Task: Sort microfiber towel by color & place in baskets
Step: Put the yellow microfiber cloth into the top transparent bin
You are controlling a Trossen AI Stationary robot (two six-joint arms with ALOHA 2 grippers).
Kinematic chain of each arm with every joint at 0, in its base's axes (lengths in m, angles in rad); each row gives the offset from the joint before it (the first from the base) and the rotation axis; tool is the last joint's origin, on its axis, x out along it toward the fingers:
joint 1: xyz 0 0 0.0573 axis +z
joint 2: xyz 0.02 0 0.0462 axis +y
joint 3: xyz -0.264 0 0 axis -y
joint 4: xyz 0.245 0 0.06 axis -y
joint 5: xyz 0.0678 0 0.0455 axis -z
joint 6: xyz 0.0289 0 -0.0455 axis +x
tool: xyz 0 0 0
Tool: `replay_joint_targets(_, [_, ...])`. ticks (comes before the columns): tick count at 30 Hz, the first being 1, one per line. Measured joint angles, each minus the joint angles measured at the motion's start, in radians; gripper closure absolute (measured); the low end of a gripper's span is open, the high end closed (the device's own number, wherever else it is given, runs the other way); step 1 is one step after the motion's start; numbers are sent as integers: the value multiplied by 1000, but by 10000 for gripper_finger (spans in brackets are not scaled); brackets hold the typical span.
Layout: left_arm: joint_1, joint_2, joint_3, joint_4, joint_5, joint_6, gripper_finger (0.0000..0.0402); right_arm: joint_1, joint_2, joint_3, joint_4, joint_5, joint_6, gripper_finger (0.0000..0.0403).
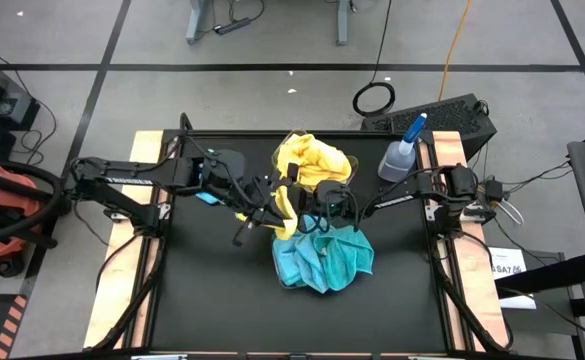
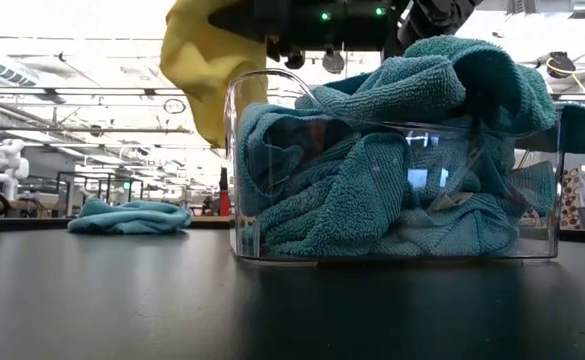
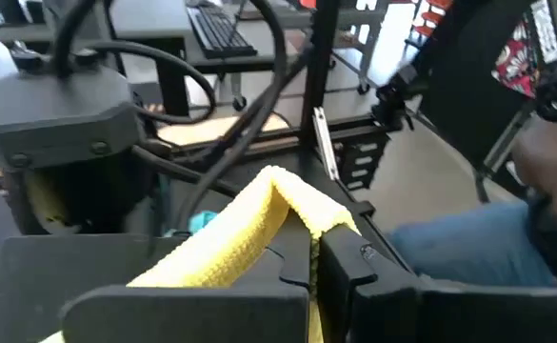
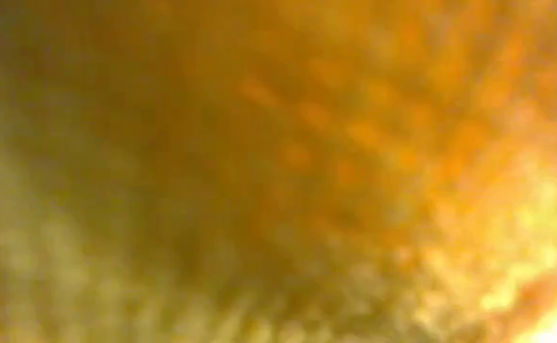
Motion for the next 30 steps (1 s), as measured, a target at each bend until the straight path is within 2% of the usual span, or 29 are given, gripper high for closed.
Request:
replay_joint_targets(5, [-43,-4,1,-90,-1,24,401,2,-5,0,-53,21,-42,351])
replay_joint_targets(7, [-58,-3,1,-156,-2,25,401,9,-17,0,-105,31,-76,388])
replay_joint_targets(10, [-80,-4,1,-281,-46,47,396,21,-62,-1,-207,122,-123,388])
replay_joint_targets(13, [-98,-3,1,-401,-170,91,393,29,-140,-1,-352,220,-186,397])
replay_joint_targets(17, [-101,-3,1,-466,-476,97,391,28,-264,-1,-537,319,-209,399])
replay_joint_targets(19, [-90,-1,-6,-440,-658,102,387,12,-327,-1,-618,362,-202,400])
replay_joint_targets(21, [-72,0,-16,-398,-782,131,375,-15,-379,-1,-693,370,-172,400])
replay_joint_targets(24, [-25,1,-29,-310,-835,177,343,-62,-425,0,-814,365,-111,401])
replay_joint_targets(30, [95,27,-32,-206,-804,179,269,-150,-437,0,-980,360,-42,402])
